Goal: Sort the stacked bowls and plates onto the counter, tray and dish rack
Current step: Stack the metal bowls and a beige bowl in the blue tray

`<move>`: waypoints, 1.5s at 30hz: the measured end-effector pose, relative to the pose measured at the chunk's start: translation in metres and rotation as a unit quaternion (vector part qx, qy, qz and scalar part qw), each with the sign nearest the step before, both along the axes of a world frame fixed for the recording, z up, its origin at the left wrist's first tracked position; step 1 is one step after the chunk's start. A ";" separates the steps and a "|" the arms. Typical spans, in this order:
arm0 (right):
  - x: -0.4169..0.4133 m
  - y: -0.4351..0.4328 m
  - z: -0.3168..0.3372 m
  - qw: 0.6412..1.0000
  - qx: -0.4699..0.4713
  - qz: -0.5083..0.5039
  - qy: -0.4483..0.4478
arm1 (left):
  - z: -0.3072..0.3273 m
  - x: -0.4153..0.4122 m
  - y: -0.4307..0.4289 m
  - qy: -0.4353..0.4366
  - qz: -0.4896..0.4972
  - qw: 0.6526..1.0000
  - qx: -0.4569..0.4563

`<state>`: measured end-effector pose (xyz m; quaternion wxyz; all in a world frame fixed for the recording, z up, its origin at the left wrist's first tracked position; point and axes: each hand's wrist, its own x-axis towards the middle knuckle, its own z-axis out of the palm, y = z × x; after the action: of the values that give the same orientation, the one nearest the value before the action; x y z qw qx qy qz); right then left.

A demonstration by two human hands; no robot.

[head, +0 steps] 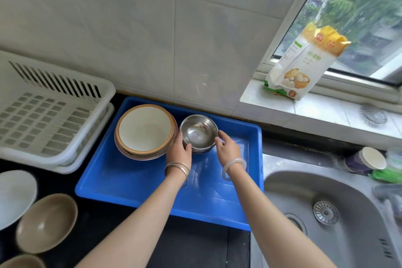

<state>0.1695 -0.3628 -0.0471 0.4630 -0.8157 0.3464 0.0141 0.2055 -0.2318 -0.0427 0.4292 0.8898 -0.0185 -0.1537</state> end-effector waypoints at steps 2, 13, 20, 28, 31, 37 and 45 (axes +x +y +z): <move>-0.009 0.001 0.005 1.000 -0.009 0.002 -0.003 | 0.004 -0.006 0.008 -0.005 -0.011 1.000 -0.003; -0.070 0.092 0.028 0.993 0.045 0.100 -0.045 | 0.036 -0.074 0.114 0.020 0.050 0.997 -0.058; -0.091 0.190 0.012 0.972 0.089 0.219 -0.002 | 0.030 -0.136 0.215 0.007 0.217 0.974 -0.065; -0.067 0.284 -0.011 0.943 0.070 0.306 0.109 | -0.011 -0.182 0.294 -0.038 0.416 0.906 0.063; -0.048 0.307 -0.016 0.940 0.041 0.311 0.134 | -0.019 -0.187 0.308 -0.014 0.491 0.868 0.064; -0.028 0.326 -0.026 0.953 0.105 0.237 0.157 | -0.035 -0.190 0.328 0.047 0.547 0.832 -0.077; -0.038 0.316 -0.010 0.972 0.108 0.195 0.069 | -0.045 -0.191 0.338 0.087 0.512 0.833 -0.191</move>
<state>0.1320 -0.0467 -0.0570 0.5112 -0.8100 0.2082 0.1980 0.0145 0.1062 -0.0874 0.6076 0.6552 0.4486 0.0180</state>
